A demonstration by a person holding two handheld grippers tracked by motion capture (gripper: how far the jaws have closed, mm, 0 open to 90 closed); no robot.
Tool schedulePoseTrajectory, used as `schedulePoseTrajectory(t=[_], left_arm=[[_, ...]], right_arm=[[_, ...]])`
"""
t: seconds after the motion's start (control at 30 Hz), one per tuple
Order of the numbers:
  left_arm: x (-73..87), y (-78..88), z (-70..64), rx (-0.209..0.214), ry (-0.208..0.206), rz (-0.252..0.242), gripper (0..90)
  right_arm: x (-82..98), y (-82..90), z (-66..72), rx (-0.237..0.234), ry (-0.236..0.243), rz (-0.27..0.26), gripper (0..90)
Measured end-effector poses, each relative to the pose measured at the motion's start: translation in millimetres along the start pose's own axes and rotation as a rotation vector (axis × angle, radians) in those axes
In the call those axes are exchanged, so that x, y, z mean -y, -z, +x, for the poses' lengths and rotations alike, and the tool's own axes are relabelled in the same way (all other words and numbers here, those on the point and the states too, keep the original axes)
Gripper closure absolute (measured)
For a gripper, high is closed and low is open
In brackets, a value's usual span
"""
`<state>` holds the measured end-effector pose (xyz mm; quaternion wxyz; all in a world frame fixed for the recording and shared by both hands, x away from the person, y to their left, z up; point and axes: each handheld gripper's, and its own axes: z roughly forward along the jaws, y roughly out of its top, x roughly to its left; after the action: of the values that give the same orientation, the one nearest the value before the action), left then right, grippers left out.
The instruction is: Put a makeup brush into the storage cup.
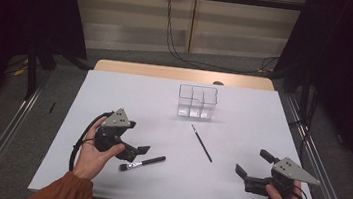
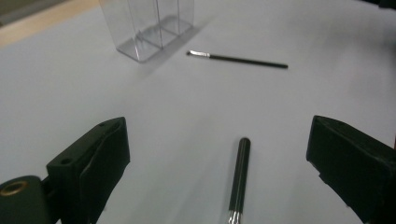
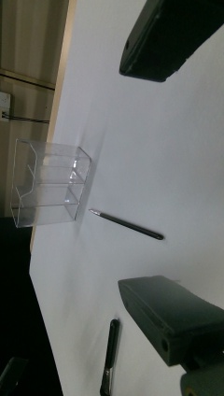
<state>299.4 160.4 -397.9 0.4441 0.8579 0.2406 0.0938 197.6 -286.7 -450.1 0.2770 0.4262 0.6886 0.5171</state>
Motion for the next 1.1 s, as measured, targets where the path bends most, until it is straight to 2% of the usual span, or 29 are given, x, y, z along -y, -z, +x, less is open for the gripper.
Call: schedulePoseTrajectory(t=[0.03, 0.1, 0.17, 0.2, 0.3, 0.43, 0.7, 0.83, 0.93, 1.0, 1.1], left_arm=[[-0.6, -1.6, 1.7, 0.010, 0.005, 0.029, 6.0], [0.0, -5.2, 7.5, -0.007, 0.017, 0.081, 6.0], [0.4, -6.5, 8.4, 0.001, 0.031, 0.101, 6.0], [0.6, -7.6, 9.1, 0.005, 0.023, 0.133, 6.0], [1.0, -8.7, 8.8, 0.007, 0.021, 0.153, 6.1], [-1.8, -10.1, 11.2, 0.011, 0.005, 0.213, 6.4], [-5.9, -19.4, 12.4, 0.051, 0.006, 0.336, 6.5], [-7.0, -25.3, 11.6, 0.072, -0.027, 0.400, 6.5], [-9.0, -31.6, 10.2, 0.093, -0.020, 0.455, 7.8], [-10.1, -34.1, 10.1, 0.098, -0.016, 0.468, 7.8], [-13.6, -41.5, 7.9, 0.112, -0.031, 0.516, 7.9]], right_arm=[[0.0, 0.0, 0.0, 0.000, 0.001, 0.001, 0.0], [0.0, 0.0, 0.0, 0.000, 0.001, 0.001, 0.0], [0.1, 0.0, -0.1, -0.001, 0.002, 0.002, 0.0], [0.2, 0.0, -0.3, -0.001, 0.003, 0.003, 0.0], [0.2, -0.4, -0.2, -0.002, 0.001, 0.006, 0.0], [0.1, -0.3, 0.0, -0.002, 0.003, 0.007, 0.0], [0.3, -0.5, -0.1, -0.002, 0.003, 0.008, 0.0], [0.3, -0.5, -0.1, -0.001, 0.002, 0.009, 0.0], [0.5, -0.9, 0.0, -0.002, 0.005, 0.013, 0.0], [0.5, -1.3, 0.0, -0.004, 0.005, 0.013, 0.0], [0.6, -1.6, 0.8, -0.008, 0.008, 0.015, 0.0]])
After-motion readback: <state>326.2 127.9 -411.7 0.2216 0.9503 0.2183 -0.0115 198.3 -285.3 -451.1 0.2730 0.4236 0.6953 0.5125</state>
